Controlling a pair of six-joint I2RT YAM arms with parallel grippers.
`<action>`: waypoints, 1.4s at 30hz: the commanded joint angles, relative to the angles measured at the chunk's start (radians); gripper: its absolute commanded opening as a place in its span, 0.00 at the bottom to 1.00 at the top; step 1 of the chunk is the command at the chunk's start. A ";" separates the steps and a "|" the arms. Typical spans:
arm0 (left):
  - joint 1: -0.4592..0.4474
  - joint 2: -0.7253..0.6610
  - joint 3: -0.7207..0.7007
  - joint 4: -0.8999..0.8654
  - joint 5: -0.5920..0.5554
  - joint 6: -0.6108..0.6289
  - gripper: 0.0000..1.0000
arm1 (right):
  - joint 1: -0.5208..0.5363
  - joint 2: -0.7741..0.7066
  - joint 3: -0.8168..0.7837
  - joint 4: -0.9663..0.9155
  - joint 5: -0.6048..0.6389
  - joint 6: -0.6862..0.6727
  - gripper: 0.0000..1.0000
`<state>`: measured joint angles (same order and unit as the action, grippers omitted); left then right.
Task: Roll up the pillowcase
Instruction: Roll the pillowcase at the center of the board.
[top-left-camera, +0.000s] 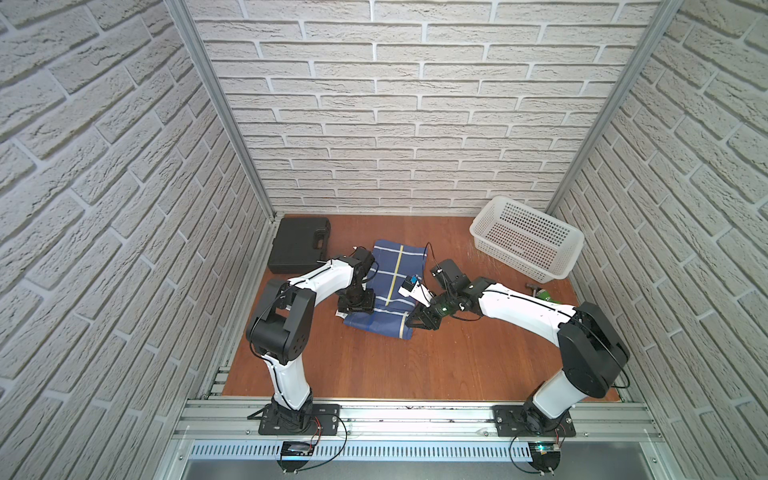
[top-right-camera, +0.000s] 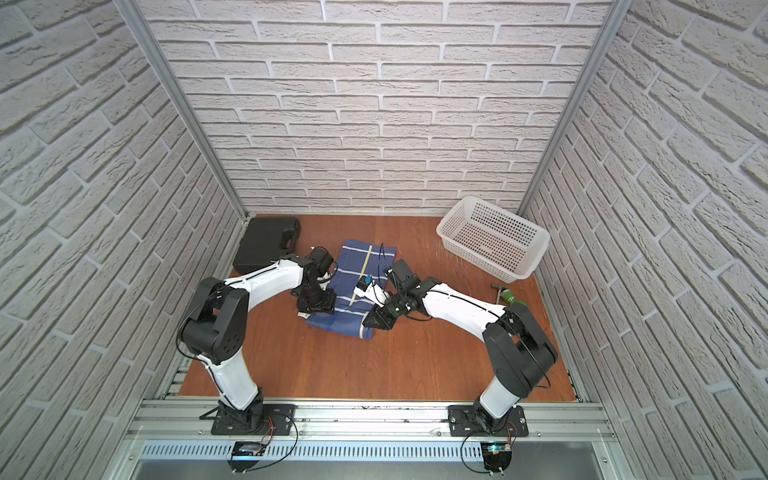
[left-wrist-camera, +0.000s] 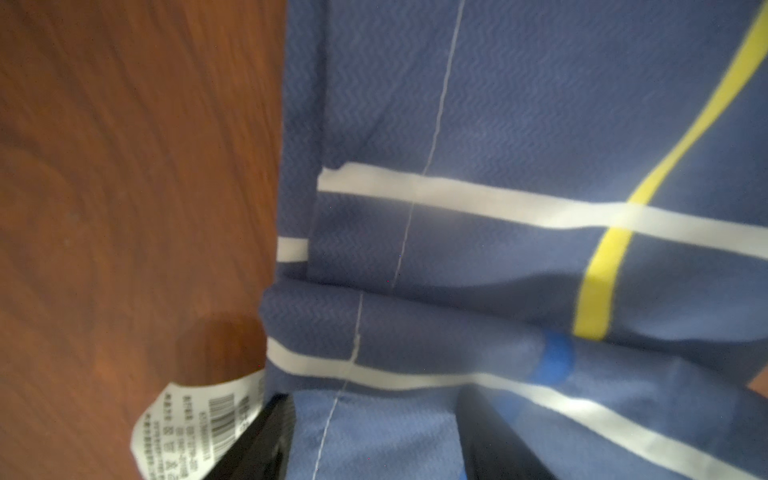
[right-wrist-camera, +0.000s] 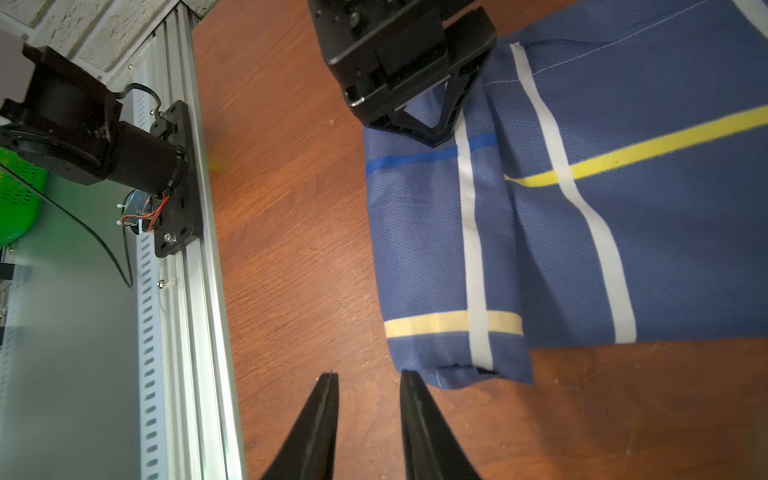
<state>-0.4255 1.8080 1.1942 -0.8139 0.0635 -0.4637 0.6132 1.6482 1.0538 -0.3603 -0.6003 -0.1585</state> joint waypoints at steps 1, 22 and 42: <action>0.004 0.017 0.026 -0.011 -0.013 0.011 0.66 | -0.001 0.062 0.029 0.091 0.005 -0.027 0.27; -0.004 0.017 0.020 -0.048 -0.108 0.006 0.65 | 0.006 0.190 0.056 0.119 0.237 -0.118 0.23; -0.017 0.052 -0.011 -0.048 -0.210 0.033 0.58 | 0.098 0.020 0.084 0.041 0.296 -0.226 0.33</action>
<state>-0.4519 1.8469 1.2087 -0.8478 -0.1368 -0.4438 0.6682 1.7428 1.1164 -0.3126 -0.2901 -0.3302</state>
